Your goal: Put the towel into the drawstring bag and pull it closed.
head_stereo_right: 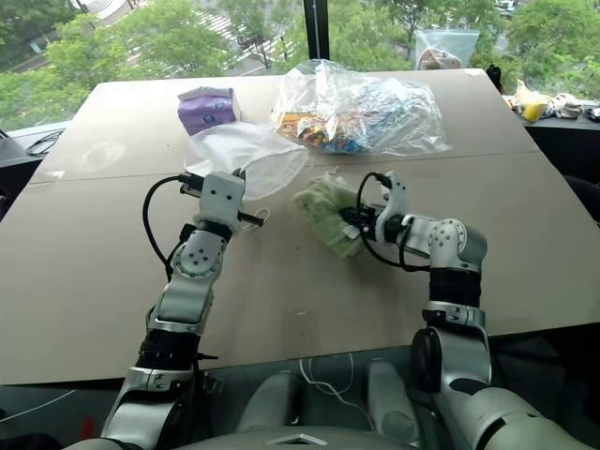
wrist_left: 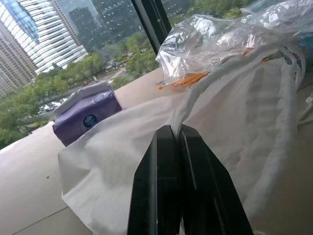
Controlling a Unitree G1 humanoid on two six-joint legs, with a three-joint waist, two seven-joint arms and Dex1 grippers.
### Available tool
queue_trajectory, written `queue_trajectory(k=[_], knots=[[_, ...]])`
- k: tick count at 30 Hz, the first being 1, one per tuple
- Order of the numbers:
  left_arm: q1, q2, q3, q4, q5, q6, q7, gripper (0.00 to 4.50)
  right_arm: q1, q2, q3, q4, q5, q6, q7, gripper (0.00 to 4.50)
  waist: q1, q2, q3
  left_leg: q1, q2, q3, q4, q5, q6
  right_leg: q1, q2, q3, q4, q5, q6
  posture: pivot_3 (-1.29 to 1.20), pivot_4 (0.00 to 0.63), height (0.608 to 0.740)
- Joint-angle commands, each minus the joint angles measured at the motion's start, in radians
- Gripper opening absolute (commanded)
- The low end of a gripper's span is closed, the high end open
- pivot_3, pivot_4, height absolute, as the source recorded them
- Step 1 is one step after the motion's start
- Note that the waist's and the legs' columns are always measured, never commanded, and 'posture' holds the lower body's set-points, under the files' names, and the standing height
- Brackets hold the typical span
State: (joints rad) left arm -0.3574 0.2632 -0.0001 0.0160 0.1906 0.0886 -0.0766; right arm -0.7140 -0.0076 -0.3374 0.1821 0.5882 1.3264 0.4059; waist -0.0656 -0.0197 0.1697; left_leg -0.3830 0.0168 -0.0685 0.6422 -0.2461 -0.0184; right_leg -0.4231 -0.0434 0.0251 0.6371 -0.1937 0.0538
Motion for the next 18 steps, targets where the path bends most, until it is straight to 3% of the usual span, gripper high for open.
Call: queue_trajectory(k=[1, 10, 18], knots=[[-0.007, -0.007, 0.009, -0.076, -0.068, -0.03, -0.054, 0.0, -0.011, 0.007, 0.019, -0.142, 0.118, 0.094, 0.046, 0.07, 0.01, 0.003, 0.002, 0.0, 0.0, 0.0, 0.0, 0.0, 0.0, 0.0, 0.0, 0.0, 0.0, 0.0, 0.0, 0.0, 0.15, 0.74], [0.042, -0.004, -0.037, -0.161, -0.171, -0.055, -0.209, 0.0, -0.048, 0.044, -0.017, -0.106, 0.129, 0.098, -0.059, 0.07, 0.024, 0.003, 0.002, -0.002, -0.003, 0.0, 0.0, 0.0, 0.0, 0.0, -0.003, 0.0, -0.004, -0.002, 0.003, 0.0, 0.15, 0.74], [0.082, 0.017, -0.07, -0.195, -0.216, -0.081, -0.318, 0.0, -0.123, 0.074, -0.171, -0.003, 0.145, 0.1, -0.197, 0.07, 0.023, 0.004, 0.003, -0.002, -0.003, 0.0, 0.0, 0.0, 0.0, 0.0, -0.002, -0.001, -0.004, -0.002, 0.003, 0.0, 0.15, 0.74]])
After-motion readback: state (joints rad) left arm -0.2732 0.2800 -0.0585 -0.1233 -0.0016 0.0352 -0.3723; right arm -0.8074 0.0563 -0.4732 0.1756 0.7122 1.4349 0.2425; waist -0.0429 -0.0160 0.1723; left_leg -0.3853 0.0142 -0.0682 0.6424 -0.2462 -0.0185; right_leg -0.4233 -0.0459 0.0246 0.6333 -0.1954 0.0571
